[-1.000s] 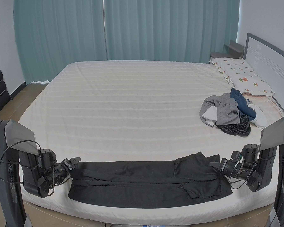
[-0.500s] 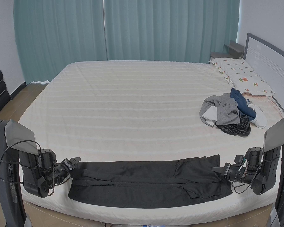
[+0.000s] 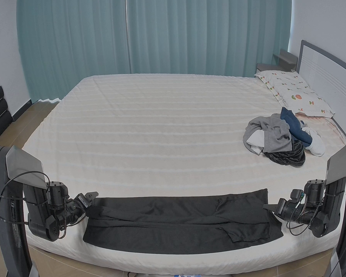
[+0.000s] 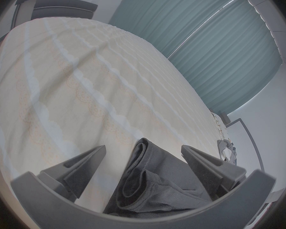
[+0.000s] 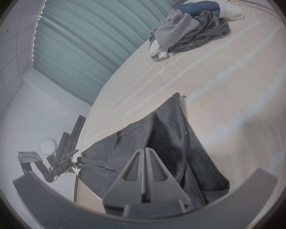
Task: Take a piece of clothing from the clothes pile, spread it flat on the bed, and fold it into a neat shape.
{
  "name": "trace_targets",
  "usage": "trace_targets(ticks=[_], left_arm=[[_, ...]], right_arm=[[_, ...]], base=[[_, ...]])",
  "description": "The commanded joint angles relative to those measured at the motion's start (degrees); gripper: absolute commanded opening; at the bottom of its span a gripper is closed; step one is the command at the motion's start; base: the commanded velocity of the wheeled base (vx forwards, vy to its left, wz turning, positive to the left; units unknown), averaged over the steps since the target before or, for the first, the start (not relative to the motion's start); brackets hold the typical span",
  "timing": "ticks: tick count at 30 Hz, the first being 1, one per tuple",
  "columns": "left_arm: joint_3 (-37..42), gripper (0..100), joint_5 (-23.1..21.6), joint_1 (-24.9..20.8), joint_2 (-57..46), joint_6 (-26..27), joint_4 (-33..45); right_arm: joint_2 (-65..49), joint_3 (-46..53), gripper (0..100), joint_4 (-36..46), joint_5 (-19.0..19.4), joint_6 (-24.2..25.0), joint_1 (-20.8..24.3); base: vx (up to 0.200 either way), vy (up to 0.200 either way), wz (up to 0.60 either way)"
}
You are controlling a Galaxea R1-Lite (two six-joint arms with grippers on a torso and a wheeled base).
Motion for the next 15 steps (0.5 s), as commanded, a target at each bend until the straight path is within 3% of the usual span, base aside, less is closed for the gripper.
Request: trace_targets(ticks=[1, 9, 15], left_arm=[[0.1, 100, 0.0, 0.0, 0.1, -0.1, 0.0], [0.1, 100, 0.0, 0.1, 0.0, -0.3, 0.0], [0.1, 100, 0.0, 0.1, 0.0, -0.4, 0.0]], right_arm=[[0.4, 0.8, 0, -0.1, 0.0, -0.4, 0.2], [1.8, 3.7, 0, -0.1, 0.0, -6.2, 0.5], [1.2, 4.4, 0, -0.3, 0.0, -6.5, 0.6]], base=[[0.000, 0.000, 0.00], [0.000, 0.000, 0.00], [0.000, 0.000, 0.00]])
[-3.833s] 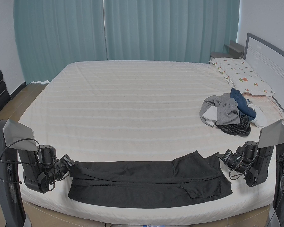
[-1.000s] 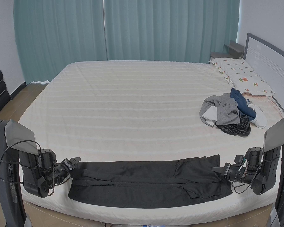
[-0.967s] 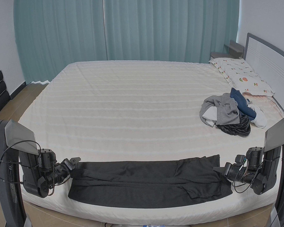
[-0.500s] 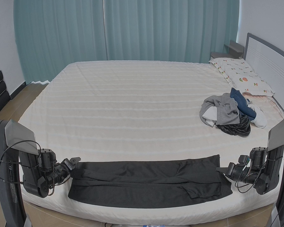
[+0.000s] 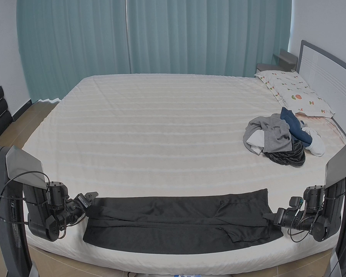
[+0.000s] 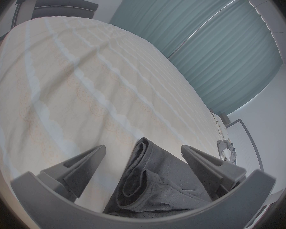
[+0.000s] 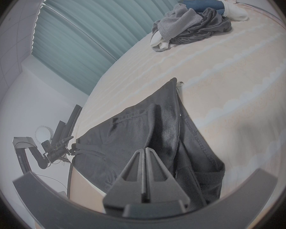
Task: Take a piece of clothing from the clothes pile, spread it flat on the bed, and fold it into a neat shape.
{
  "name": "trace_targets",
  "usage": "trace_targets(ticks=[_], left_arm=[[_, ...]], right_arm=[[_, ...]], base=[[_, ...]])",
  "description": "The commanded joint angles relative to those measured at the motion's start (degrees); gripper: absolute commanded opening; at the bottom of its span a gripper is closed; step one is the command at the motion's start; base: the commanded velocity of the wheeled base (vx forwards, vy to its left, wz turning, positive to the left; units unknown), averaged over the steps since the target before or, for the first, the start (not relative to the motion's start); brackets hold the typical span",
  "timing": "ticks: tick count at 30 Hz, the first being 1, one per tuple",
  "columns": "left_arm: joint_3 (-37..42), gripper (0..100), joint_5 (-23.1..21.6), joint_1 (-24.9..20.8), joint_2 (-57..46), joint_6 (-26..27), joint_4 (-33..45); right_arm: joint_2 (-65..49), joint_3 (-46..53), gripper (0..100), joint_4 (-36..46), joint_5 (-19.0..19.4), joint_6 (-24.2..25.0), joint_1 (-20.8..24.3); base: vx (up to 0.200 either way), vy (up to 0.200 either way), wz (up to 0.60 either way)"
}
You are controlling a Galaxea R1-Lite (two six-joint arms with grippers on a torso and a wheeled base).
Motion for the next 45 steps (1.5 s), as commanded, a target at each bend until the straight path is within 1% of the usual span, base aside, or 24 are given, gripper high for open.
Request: trace_targets(ticks=[1, 5, 6, 10, 17, 22, 24, 27, 28, 29, 30, 31, 33, 34, 36, 38, 40, 43, 45], left_arm=[[0.1, 100, 0.1, 0.0, 0.0, 0.0, 0.0], [0.2, 100, -0.1, 0.0, -0.2, 0.0, 0.0], [0.3, 100, -0.1, 0.0, -0.2, -0.1, 0.0], [0.7, 100, -0.2, 0.0, -0.4, -0.1, 0.0], [1.8, 100, -0.1, 0.0, -0.6, -0.1, 0.0], [2.6, 100, -0.1, 0.4, -2.1, 0.0, 0.0], [3.6, 100, -0.2, 0.4, -3.3, 0.1, 0.0], [5.8, 100, -0.2, 0.4, -5.9, 0.2, 0.0], [6.2, 100, -0.2, 0.2, -6.4, 0.3, 0.0], [7.2, 100, -0.2, -0.1, -7.3, 0.3, 0.1], [7.2, 100, -0.2, -0.1, -7.3, 0.3, 0.1], [9.1, 100, -0.1, -1.3, -7.9, 0.5, -0.1], [10.2, 100, 0.1, -3.0, -8.0, 0.6, -0.1], [10.7, 100, 0.7, -3.7, -7.9, 0.6, -0.1], [11.8, 100, 0.9, -5.2, -7.8, 1.0, 0.1], [13.0, 100, 1.5, -5.9, -7.8, 2.1, 0.2], [13.5, 100, 3.1, -6.8, -7.6, 3.2, 0.2], [13.4, 100, 5.9, -7.6, -7.6, 3.3, 0.2], [13.4, 100, 6.4, -7.8, -7.6, 3.3, 0.2]], right_arm=[[0.4, 0.4, 0, -0.3, 0.0, -0.4, 0.1], [0.8, 0.5, 0, -0.3, 0.0, -1.7, 0.2], [0.7, 0.5, 100, -0.4, 0.0, -1.7, 0.2], [0.1, 0.2, 100, -0.4, 0.0, -1.6, 0.0], [-6.8, 0.3, 100, -0.3, -0.5, -0.7, 0.1], [-11.8, 0.1, 100, 0.3, -1.0, 4.2, 1.8], [-12.0, -0.4, 100, 1.5, -3.1, 5.7, 3.2], [-11.1, -1.0, 100, 3.0, -7.7, 7.8, 5.7], [-10.8, -0.9, 100, 3.1, -8.5, 8.7, 6.4], [-9.9, -0.8, 100, 3.0, -10.4, 11.5, 8.1], [-9.9, -0.8, 100, 3.0, -10.4, 11.5, 8.1], [-9.4, -0.9, 100, 3.0, -13.2, 16.6, 10.0], [-8.8, -1.2, 100, 3.3, -15.7, 19.3, 10.9], [-7.9, -1.2, 100, 3.3, -16.8, 19.5, 11.1], [-6.7, -1.0, 100, 3.1, -18.2, 20.0, 11.2], [-6.3, -0.6, 100, 3.1, -18.8, 20.3, 11.2], [-6.2, -0.5, 100, 3.1, -19.0, 21.7, 11.2], [-6.1, -0.2, 100, 3.1, -18.9, 22.5, 11.2], [-6.1, 0.0, 100, 3.1, -18.9, 22.5, 11.3]], base=[[0.000, 0.000, 0.00], [0.000, 0.000, 0.00], [0.000, 0.000, 0.00], [0.000, 0.000, 0.00], [0.000, 0.000, 0.00], [0.000, 0.000, 0.00], [0.000, 0.000, 0.00], [0.000, 0.000, 0.00], [0.000, 0.000, 0.00], [0.000, 0.000, 0.00], [0.000, 0.000, 0.00], [0.000, 0.000, 0.00], [0.000, 0.000, 0.00], [0.000, 0.000, 0.00], [0.000, 0.000, 0.00], [0.000, 0.000, 0.00], [0.000, 0.000, 0.00], [0.000, 0.000, 0.00], [0.000, 0.000, 0.00]])
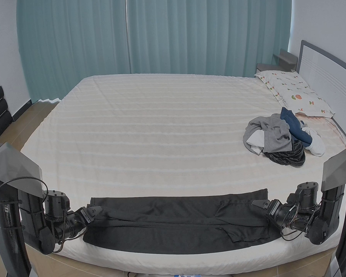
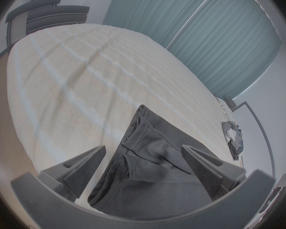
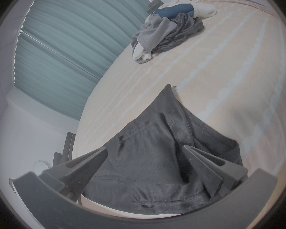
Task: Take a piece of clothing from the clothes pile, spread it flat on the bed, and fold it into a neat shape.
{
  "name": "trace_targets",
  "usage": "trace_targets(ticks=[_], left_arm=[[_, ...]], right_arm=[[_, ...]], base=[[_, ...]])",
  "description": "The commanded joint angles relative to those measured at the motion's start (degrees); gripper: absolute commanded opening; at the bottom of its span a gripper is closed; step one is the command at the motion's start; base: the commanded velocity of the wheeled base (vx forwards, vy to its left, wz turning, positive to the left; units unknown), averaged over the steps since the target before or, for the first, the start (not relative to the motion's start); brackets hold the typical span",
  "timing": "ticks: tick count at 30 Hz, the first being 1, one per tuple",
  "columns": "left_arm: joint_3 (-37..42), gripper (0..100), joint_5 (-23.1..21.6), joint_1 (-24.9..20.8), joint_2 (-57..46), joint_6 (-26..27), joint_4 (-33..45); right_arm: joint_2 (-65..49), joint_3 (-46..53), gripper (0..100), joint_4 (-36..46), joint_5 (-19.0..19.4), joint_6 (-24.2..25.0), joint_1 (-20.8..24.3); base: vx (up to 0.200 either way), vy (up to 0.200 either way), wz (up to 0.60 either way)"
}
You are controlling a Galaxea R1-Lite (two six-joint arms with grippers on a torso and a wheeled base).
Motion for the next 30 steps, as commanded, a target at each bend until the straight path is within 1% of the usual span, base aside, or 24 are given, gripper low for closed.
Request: trace_targets(ticks=[1, 6, 7, 9, 12, 18, 25, 26, 30], left_arm=[[0.1, 100, 0.6, -1.2, -0.1, -0.1, 0.0], [-1.5, 100, 0.9, -1.3, 0.0, -1.8, -0.1], [-1.8, 100, 1.3, -1.6, 0.2, -3.6, 0.0], [-2.3, 100, 1.6, -2.0, 0.5, -4.8, 0.2], [-2.5, 100, 2.0, -2.5, 1.4, -4.9, 0.2], [-2.8, 100, 4.3, -3.6, 3.3, -4.9, -0.1], [-3.1, 100, 5.1, -3.3, 3.4, -4.9, 0.0], [-3.1, 0, 5.5, -3.4, 3.4, -4.9, 0.0], [-3.1, 0, 6.7, -3.4, 3.1, -4.6, 0.0]], right_arm=[[1.0, 0.9, 100, -0.2, 0.0, 0.2, 0.4], [0.7, 1.1, 100, -0.2, 0.0, 1.7, 1.8], [0.7, 1.1, 100, -0.1, -0.2, 2.2, 2.3], [1.1, 1.1, 100, -0.1, -1.2, 2.4, 2.7], [1.7, 1.1, 100, -0.1, -2.2, 2.4, 2.7], [1.8, 1.1, 100, -0.2, -2.2, 2.4, 2.8], [1.4, 1.4, 100, -0.1, -3.1, 2.5, 3.6], [1.5, 1.5, 100, -0.1, -3.6, 2.5, 3.7], [1.4, 1.5, 100, -0.1, -5.1, 2.5, 4.3]], base=[[0.000, 0.000, 0.00], [0.000, 0.000, 0.00], [0.000, 0.000, 0.00], [0.000, 0.000, 0.00], [0.000, 0.000, 0.00], [0.000, 0.000, 0.00], [0.000, 0.000, 0.00], [0.000, 0.000, 0.00], [0.000, 0.000, 0.00]])
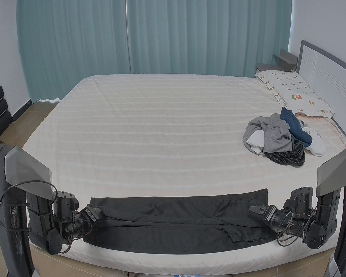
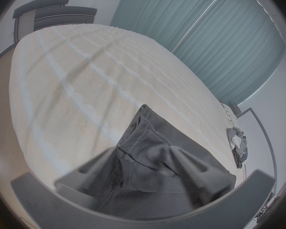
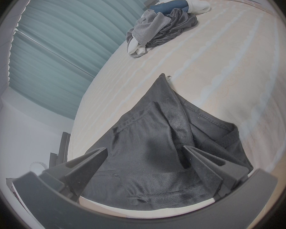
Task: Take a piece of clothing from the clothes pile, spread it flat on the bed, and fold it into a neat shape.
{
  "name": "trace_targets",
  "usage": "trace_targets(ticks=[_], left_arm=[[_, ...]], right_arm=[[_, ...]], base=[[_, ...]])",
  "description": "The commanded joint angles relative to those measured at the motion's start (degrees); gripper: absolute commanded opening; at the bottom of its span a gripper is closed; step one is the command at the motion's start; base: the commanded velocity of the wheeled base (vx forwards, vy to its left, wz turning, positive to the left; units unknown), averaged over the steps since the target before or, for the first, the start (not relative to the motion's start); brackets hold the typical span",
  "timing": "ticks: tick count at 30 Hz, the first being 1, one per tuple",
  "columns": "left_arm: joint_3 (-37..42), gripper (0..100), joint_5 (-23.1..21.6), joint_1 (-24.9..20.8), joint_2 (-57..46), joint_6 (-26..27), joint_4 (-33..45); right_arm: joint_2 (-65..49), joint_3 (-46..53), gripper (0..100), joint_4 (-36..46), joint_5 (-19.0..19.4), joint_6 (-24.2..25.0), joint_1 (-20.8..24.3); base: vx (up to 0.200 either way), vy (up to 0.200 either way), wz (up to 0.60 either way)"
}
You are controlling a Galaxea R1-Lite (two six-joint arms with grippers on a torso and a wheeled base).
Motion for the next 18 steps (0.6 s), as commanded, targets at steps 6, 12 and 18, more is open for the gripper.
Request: trace_targets(ticks=[6, 12, 18], left_arm=[[0.0, 0, 0.5, 0.2, -1.2, 0.4, -0.2], [0.1, 0, 0.4, 0.3, -4.4, -0.3, -0.2], [0.0, 0, -0.3, 0.5, -5.4, -0.4, -0.2]], right_arm=[[-0.2, 0.0, 100, 0.1, -0.9, 0.1, 1.1], [0.3, -0.3, 100, 0.1, -1.1, 1.3, 2.0], [0.9, -0.7, 100, 0.2, -3.1, 1.8, 3.6]], base=[[0.000, 0.000, 0.00], [0.000, 0.000, 0.00], [0.000, 0.000, 0.00]])
